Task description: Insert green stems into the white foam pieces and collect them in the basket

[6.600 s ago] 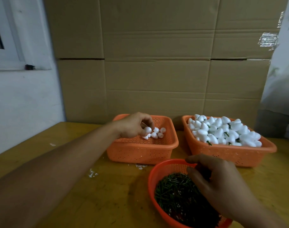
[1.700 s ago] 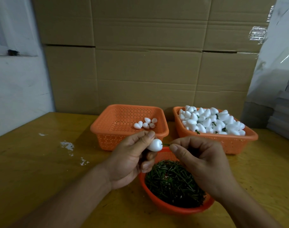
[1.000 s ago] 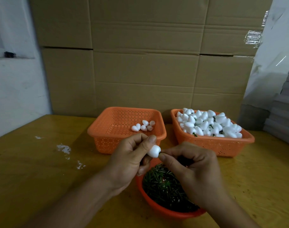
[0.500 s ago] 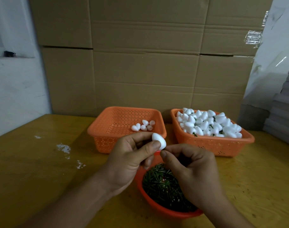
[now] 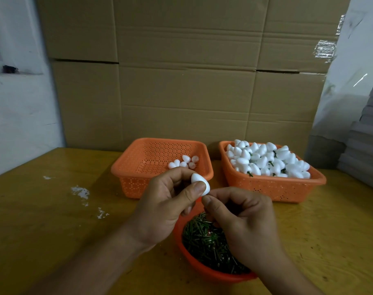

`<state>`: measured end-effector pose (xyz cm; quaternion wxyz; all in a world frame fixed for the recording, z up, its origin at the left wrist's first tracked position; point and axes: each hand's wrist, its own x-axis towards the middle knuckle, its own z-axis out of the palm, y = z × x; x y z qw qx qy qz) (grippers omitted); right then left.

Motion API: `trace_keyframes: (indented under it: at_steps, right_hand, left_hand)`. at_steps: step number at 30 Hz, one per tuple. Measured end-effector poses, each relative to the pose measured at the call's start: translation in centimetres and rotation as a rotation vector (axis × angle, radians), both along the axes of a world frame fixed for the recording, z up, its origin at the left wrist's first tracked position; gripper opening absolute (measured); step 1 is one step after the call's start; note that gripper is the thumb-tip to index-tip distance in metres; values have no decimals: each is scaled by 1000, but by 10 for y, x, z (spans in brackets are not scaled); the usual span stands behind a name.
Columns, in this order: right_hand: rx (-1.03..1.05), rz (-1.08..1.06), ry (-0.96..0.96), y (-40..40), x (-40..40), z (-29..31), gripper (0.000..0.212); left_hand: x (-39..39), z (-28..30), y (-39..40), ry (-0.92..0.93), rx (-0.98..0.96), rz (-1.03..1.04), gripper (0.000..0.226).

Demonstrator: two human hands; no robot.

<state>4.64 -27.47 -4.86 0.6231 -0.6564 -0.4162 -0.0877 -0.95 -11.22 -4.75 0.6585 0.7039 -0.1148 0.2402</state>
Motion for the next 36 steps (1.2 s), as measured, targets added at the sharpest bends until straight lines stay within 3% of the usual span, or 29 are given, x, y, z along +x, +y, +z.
trace_keyframes:
  at_steps: [8,11,16,19,29,31,36]
  right_hand:
    - [9,39,99,0,4,-2,18]
    - [50,32,152,-1,5,2,14]
    - [147,-119,230,-9,27,19,8]
    - [177,-243,282,-18,52,26,8]
    - [35,-702,320,-45,157,35,9]
    - [-50,-764,299,-47,173,36,2]
    - [-328,-845,219,-37,195,39,16]
  left_hand:
    - [3,-2,-1,14,-57,-7,21]
    - [3,-3,-3,17,-73,-34,35]
    - [2,-7,-6,20,-33,14,49]
    - [2,-10,-7,26,25,61,45]
    - [4,-16,-7,41,76,88,44]
    - [5,-17,-6,41,87,92,43]
    - [5,-19,-4,41,78,81,49]
